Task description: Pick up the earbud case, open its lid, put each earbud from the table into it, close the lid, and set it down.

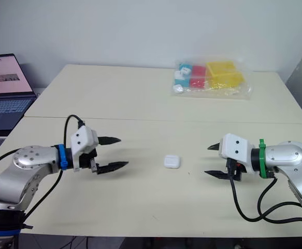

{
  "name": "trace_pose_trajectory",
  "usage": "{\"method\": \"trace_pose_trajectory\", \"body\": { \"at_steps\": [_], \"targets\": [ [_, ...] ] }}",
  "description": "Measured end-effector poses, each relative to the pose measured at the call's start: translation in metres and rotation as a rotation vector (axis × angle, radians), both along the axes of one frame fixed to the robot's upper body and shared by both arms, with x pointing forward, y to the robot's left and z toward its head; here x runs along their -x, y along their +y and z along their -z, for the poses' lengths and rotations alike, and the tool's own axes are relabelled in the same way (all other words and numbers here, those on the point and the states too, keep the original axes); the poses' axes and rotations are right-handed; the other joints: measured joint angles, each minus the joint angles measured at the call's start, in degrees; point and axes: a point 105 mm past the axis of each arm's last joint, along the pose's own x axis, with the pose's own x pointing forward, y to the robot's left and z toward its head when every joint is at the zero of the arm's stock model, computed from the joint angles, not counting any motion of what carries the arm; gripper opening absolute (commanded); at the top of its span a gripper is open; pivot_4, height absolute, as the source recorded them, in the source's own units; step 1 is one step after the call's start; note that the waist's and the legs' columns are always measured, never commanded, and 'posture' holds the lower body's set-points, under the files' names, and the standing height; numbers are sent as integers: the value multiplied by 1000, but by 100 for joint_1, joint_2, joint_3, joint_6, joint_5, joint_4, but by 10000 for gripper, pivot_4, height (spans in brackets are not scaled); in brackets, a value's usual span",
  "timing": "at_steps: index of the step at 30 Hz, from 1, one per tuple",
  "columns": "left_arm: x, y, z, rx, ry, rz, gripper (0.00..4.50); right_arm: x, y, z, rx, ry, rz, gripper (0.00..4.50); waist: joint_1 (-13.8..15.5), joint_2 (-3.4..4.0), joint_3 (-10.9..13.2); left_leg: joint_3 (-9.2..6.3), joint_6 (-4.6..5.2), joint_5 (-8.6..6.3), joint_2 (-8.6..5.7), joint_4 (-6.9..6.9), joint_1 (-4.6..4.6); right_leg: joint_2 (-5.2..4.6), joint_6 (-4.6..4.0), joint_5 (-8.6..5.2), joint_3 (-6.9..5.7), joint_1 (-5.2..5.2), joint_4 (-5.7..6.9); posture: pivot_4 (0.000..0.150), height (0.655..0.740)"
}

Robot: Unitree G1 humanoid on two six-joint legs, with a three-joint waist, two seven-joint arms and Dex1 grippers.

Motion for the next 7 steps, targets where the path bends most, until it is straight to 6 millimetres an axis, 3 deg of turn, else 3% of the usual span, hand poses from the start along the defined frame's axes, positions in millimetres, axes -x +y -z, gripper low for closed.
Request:
{"method": "trace_pose_trajectory", "body": {
  "at_steps": [7],
  "targets": [
    [-4, 9, 5, -52, -17, -22, 45000, -10, -10, -3, 10, -17, 3, 41912, -13, -1, 0, 8, 0, 0, 1, 3, 4, 4, 2, 2, 0, -1, 8, 1500, 7345]
  ]
}}
